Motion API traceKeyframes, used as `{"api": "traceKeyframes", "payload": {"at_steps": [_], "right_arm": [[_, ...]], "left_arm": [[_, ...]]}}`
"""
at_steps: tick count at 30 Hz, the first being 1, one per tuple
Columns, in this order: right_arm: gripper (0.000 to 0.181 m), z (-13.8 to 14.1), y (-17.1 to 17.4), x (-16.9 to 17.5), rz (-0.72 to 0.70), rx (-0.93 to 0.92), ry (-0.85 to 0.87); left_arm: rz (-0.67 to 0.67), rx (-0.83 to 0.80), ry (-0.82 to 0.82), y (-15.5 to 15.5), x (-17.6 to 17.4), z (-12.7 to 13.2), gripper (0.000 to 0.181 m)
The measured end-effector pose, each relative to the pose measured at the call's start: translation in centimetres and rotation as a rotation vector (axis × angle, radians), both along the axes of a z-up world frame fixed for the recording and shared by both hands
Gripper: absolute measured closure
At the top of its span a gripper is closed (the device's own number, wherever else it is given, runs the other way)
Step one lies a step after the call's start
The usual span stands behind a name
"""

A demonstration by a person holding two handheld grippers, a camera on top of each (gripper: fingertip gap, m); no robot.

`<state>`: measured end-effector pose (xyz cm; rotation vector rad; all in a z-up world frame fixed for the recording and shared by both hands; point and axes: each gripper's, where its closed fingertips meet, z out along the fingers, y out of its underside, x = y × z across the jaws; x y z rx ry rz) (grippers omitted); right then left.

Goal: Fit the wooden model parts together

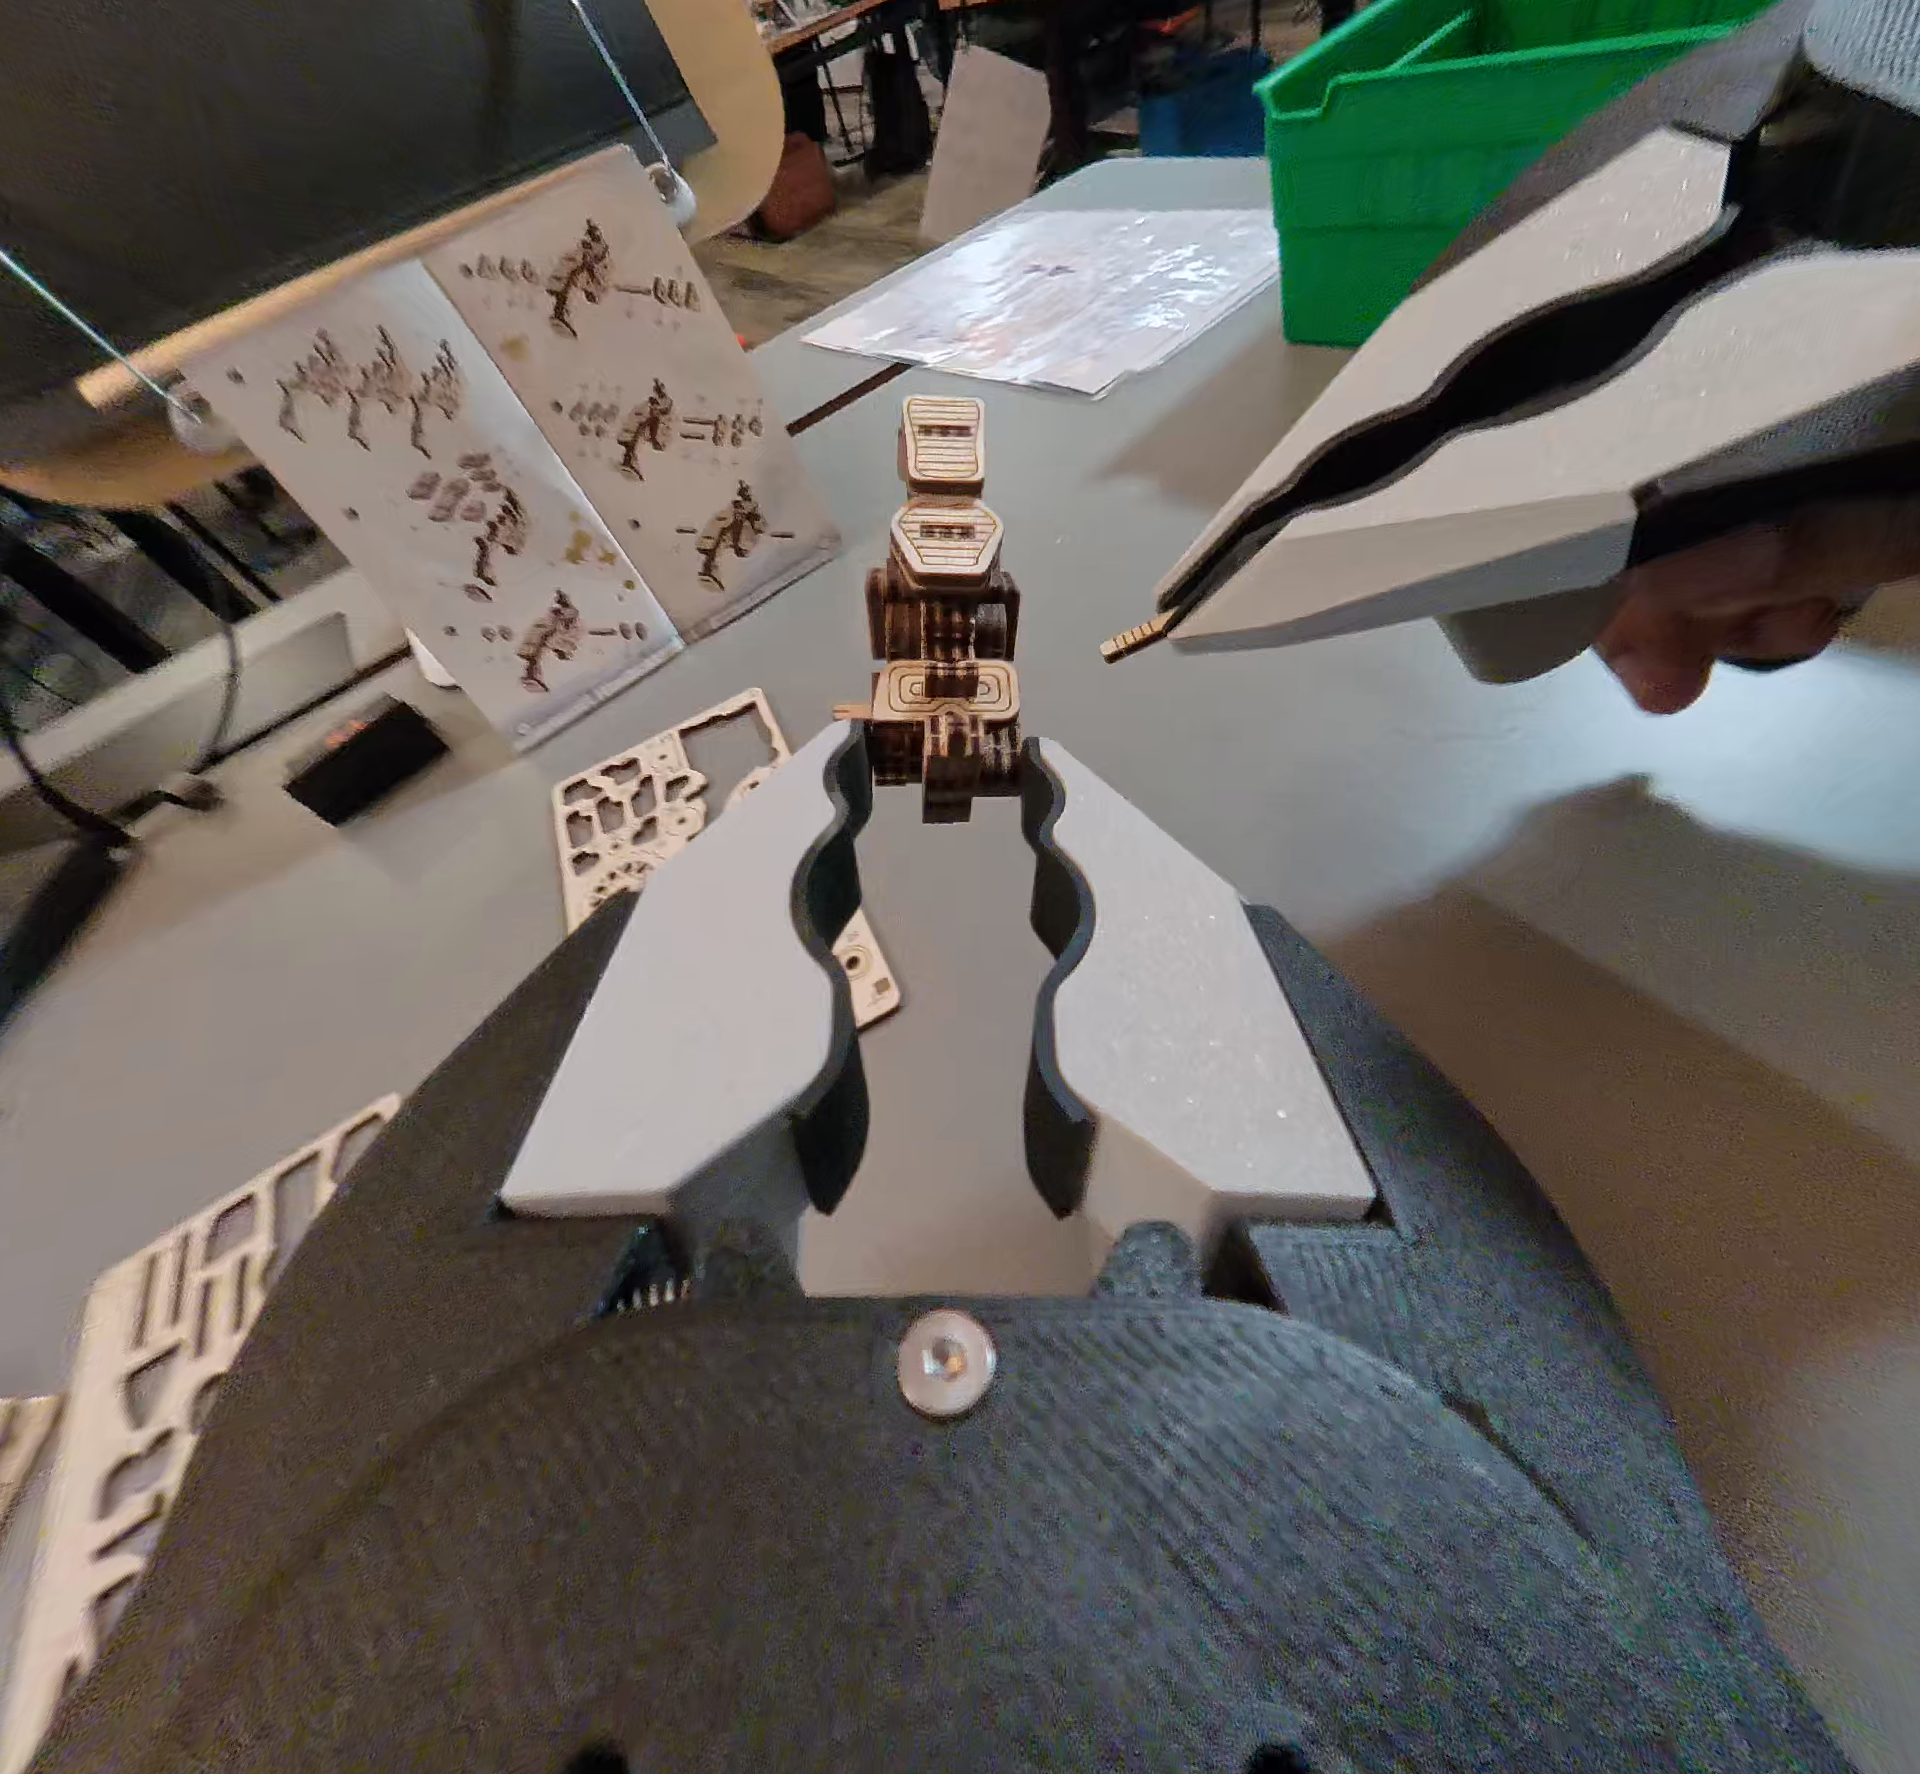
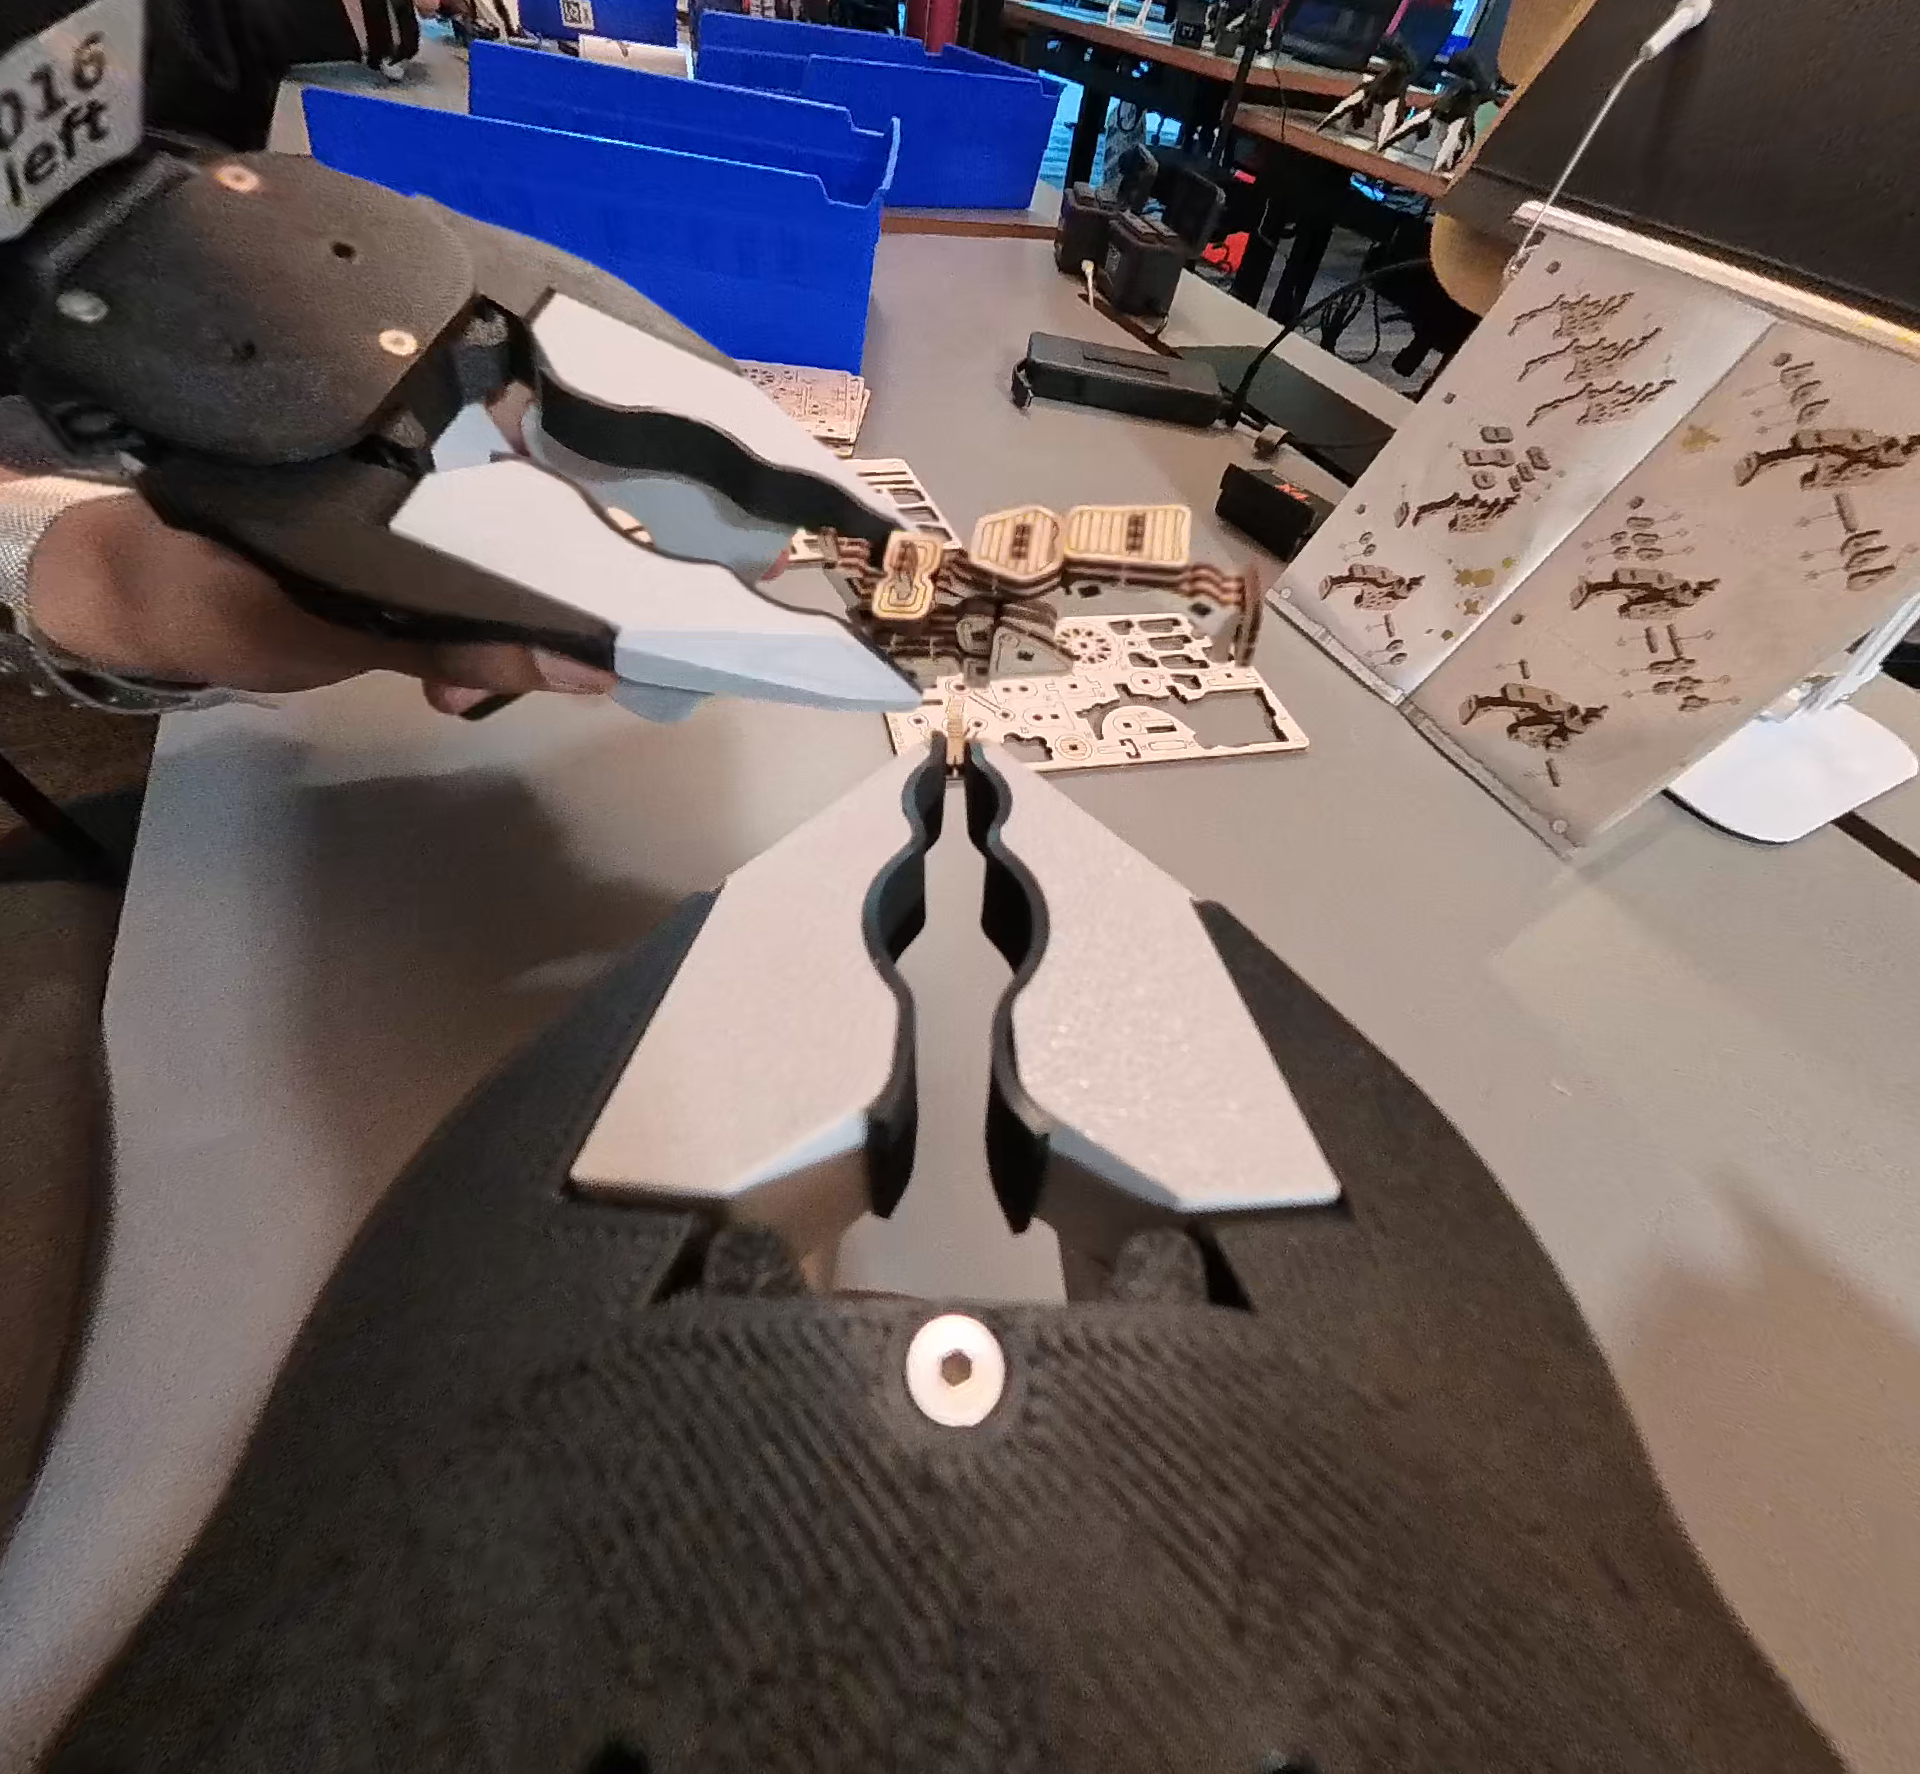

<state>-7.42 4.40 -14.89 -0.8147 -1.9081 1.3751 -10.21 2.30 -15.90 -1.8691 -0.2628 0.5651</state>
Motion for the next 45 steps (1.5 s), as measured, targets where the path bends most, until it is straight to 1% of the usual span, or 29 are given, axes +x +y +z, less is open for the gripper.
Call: {"api": "traceKeyframes", "payload": {"at_steps": [3,4,6,9,10,12,14,19,30,36,40,45], "right_arm": [[0.180,0.0,-0.2,-0.1,-0.006,0.005,0.001],[0.180,0.0,-0.3,-0.1,-0.013,0.008,-0.002],[0.180,-0.1,-0.2,-0.4,-0.033,0.008,-0.016],[0.180,-0.9,-0.3,-0.7,-0.060,0.012,-0.080],[0.180,-1.2,-0.3,-0.8,-0.067,0.014,-0.099],[0.180,-1.6,-0.3,-0.7,-0.075,0.020,-0.126],[0.180,-1.7,-0.2,-0.8,-0.084,0.024,-0.131],[0.180,-2.4,-0.2,-0.9,-0.091,0.027,-0.175],[0.180,-2.7,-0.1,-1.3,-0.118,0.022,-0.208],[0.180,-3.1,0.0,-1.3,-0.126,0.023,-0.235],[0.180,-3.3,0.1,-1.3,-0.130,0.026,-0.249],[0.180,-3.4,0.2,-1.2,-0.131,0.040,-0.254]], "left_arm": [[-0.014,0.077,-0.153,0.0,-0.2,-0.2,0.155],[-0.028,0.121,-0.252,0.1,-0.1,-0.4,0.155],[-0.064,0.239,-0.512,0.4,0.2,-0.8,0.155],[-0.102,0.412,-0.863,0.6,0.3,-1.4,0.156],[-0.108,0.452,-0.946,0.6,0.2,-1.6,0.156],[-0.112,0.506,-1.041,0.5,0.0,-1.8,0.156],[-0.119,0.511,-1.058,0.7,0.1,-1.9,0.156],[-0.135,0.475,-0.994,1.4,0.7,-1.7,0.156],[-0.136,0.524,-1.133,1.8,1.0,-2.5,0.156],[-0.134,0.513,-1.134,2.0,1.1,-2.7,0.156],[-0.122,0.469,-1.078,2.1,1.1,-3.0,0.156],[-0.105,0.363,-0.917,2.2,1.2,-3.1,0.156]]}}
